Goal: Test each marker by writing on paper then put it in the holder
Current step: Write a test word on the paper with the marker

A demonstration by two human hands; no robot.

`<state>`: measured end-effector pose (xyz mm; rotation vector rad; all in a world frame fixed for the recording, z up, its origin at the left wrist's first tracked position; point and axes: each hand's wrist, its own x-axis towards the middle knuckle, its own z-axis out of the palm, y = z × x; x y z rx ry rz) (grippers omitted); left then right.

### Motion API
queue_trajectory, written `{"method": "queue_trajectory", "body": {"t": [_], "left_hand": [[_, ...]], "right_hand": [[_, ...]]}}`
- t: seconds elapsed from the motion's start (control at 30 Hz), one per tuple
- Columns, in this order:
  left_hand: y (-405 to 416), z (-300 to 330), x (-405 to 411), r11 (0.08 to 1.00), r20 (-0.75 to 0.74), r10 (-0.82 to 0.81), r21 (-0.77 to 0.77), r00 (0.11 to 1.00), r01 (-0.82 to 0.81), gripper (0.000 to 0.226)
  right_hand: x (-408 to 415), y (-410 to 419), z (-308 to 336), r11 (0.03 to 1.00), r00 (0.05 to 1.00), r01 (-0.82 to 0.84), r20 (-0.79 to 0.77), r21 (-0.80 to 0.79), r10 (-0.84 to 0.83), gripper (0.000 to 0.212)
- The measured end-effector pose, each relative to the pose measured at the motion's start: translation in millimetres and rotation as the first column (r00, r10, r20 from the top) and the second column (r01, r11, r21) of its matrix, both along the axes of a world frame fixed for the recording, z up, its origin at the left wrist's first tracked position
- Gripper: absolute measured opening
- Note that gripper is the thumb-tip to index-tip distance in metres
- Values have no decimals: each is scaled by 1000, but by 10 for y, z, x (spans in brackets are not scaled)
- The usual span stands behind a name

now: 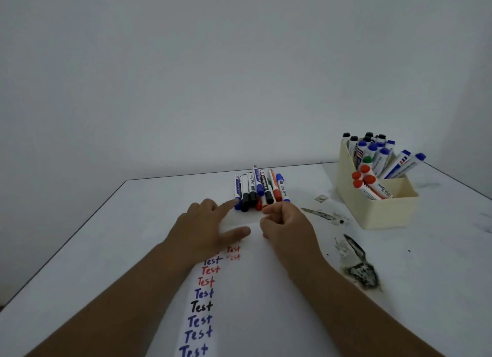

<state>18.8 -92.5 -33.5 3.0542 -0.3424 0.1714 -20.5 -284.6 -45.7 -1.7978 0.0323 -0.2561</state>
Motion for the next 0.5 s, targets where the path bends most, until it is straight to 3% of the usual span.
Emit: {"method": "queue_trajectory", "body": {"t": [0.13,0.3,0.43,0.5], "left_hand": [[58,57,159,994,-13,-50,101,999,51,93],[78,96,245,997,33,33,-65,999,-31,83],[116,46,330,999,22,32,-27,999,-31,74],[142,39,369,994,62,65,-90,996,-59,64]], "right_hand": [[-17,-23,12,999,1000,-12,-6,48,12,17],[5,-32,8,998,1000,-27,-6,63,27,18],[19,-29,-13,998,1000,-25,-7,49,26,19],[23,-30,-19,999,1000,-18,-5,50,19,19]]}}
